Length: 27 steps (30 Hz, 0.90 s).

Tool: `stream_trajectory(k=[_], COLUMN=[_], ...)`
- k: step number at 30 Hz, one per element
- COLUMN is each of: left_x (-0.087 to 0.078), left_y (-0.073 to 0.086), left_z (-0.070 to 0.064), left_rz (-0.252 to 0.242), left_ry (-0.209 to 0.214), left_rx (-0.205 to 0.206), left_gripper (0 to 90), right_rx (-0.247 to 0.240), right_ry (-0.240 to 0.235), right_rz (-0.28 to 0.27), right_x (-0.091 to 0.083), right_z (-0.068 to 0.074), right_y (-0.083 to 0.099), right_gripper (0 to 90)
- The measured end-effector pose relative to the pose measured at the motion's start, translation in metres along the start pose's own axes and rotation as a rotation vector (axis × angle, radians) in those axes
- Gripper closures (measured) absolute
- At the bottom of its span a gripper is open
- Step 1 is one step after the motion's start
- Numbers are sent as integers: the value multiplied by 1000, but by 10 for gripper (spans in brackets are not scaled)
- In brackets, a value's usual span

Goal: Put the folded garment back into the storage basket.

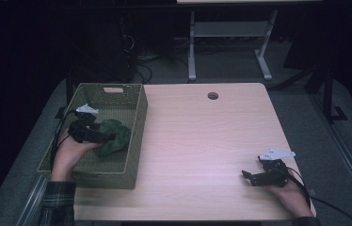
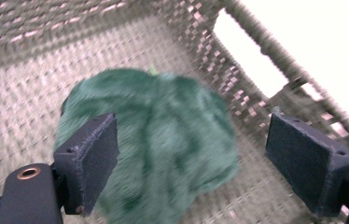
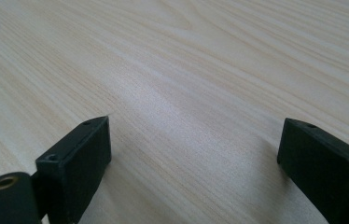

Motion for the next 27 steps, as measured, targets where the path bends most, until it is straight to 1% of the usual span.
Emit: stream_trajectory(k=[5,11,12,15,17,19,22,23,24,25,27], left_x=[-2,-2,-2,-1,1,1,5,7,9,11,16], left_y=[-6,-15,-16,-19,-21,-23,-25,-25,-25,-25,-25], left_z=[-16,-42,-46,-59,-68,-76,-89,-94,-98,-103,-113], left_rz=[-30,-60,-59,-63,-71,-71,-82,-83,-81,-80,-84], left_ry=[26,63,72,91,107,117,140,152,158,162,164], left_rx=[28,66,82,104,112,133,154,152,166,167,184], left_gripper=[167,167,167,167,167,167,167,167,167,167,167], right_rx=[0,0,0,0,-1,0,0,0,0,0,0], right_ry=[0,0,0,0,0,0,0,0,0,0,0], right_rz=[0,0,0,0,0,0,-1,-1,-1,-1,-1], right_x=[0,0,0,0,0,0,0,0,0,0,0], right_z=[0,0,0,0,0,0,0,0,0,0,0], right_y=[0,0,0,0,0,0,0,0,0,0,0], right_gripper=[93,93,93,92,92,93,93,92,93,92,93])
Point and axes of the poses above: each handheld gripper's, and its own axes: x roughly forward along the jaws, y roughly out of its underside, z roughly to its left, the point moved 1 cm from there along x, roughly forward along the jaws, and after that the axes turned 7 degrees about -x, right-handed, at the moved point
